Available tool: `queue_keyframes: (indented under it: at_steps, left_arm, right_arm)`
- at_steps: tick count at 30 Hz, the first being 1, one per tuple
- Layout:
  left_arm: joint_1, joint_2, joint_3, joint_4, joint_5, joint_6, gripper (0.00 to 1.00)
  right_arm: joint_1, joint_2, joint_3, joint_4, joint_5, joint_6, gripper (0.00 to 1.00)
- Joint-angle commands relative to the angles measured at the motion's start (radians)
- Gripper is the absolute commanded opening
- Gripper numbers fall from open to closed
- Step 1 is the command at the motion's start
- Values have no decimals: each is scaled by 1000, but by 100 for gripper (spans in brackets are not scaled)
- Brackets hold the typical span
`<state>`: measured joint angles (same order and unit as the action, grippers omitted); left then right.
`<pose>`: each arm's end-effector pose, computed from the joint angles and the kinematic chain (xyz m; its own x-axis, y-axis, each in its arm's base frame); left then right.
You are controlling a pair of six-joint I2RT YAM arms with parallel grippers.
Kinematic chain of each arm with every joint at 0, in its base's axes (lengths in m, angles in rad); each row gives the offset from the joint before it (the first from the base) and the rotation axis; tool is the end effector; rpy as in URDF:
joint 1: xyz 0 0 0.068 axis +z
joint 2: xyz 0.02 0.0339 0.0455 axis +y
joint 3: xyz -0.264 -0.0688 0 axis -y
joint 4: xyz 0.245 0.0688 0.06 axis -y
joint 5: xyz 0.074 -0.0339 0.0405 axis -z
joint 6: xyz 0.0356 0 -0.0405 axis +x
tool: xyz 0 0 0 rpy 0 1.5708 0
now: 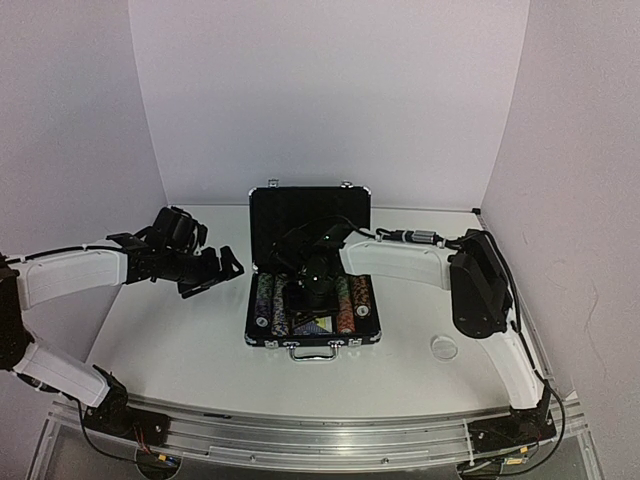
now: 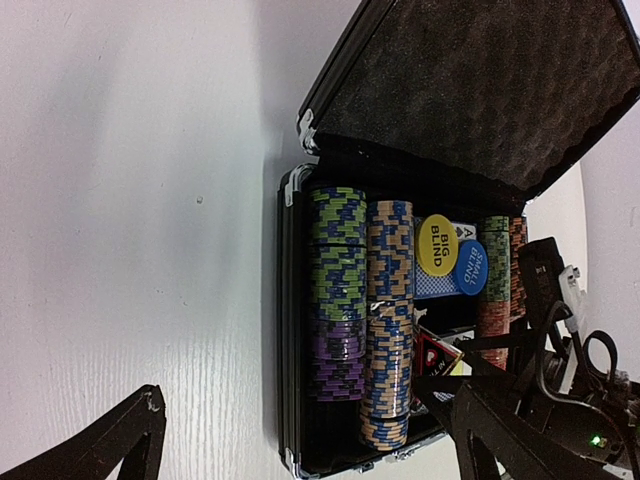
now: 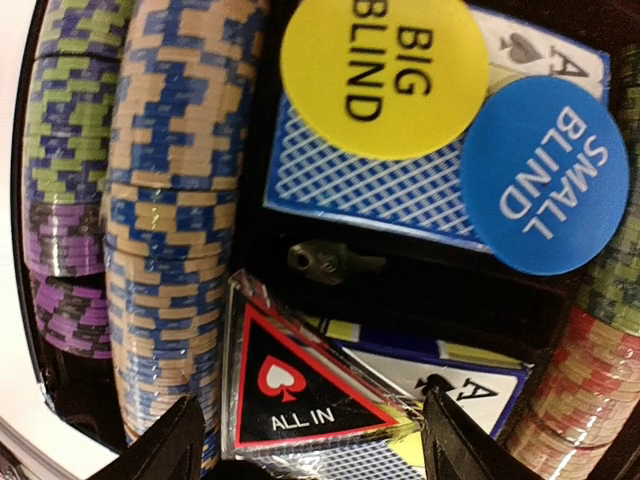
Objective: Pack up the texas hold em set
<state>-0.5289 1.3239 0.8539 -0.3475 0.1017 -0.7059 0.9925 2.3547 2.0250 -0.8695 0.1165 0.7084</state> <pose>0.2364 -0.1424 0.2322 -0.8438 -0.2543 -0.4725 0.0191 0.8657 -0.5001 0.2753 0.4142 0.1760 -0.9129 -0.2163 -0.3462 -0.2827 0.9468 0.1540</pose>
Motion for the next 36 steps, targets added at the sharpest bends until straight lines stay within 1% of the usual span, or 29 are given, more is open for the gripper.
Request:
queue_keyframes:
  at_steps: [1, 5, 13, 17, 22, 24, 25, 28, 33, 36]
  left_arm:
    - [6, 28, 27, 31, -5, 10, 100]
    - [6, 45, 34, 39, 1, 11, 100]
    - [6, 69, 45, 47, 11, 15, 100]
    - [6, 70, 48, 51, 14, 16, 100]
    - [6, 71, 45, 59, 19, 15, 100]
    - [6, 75, 47, 61, 24, 15, 100]
    - [6, 76, 49, 63, 26, 16, 100]
    - [6, 81, 51, 67, 34, 18, 100]
    - [6, 92, 54, 70, 41, 19, 100]
    - [6, 98, 58, 69, 46, 21, 100]
  right_arm:
    - [11, -12, 34, -1, -63, -35, 71]
    - [10, -28, 8, -2, -60, -35, 71]
    - [11, -101, -40, -3, 12, -43, 74]
    - [3, -188, -102, -1, 79, -50, 80]
    - [-22, -341, -210, 1, 150, -63, 92]
    - [-54, -412, -293, 1, 167, -51, 97]
    - [-75, -462, -341, 1, 175, -41, 98]
    - [-167, -586, -506, 0, 198, 5, 98]
    - [-333, -834, -857, -2, 198, 80, 98]
    - [-399, -949, -1012, -1, 149, 111, 98]
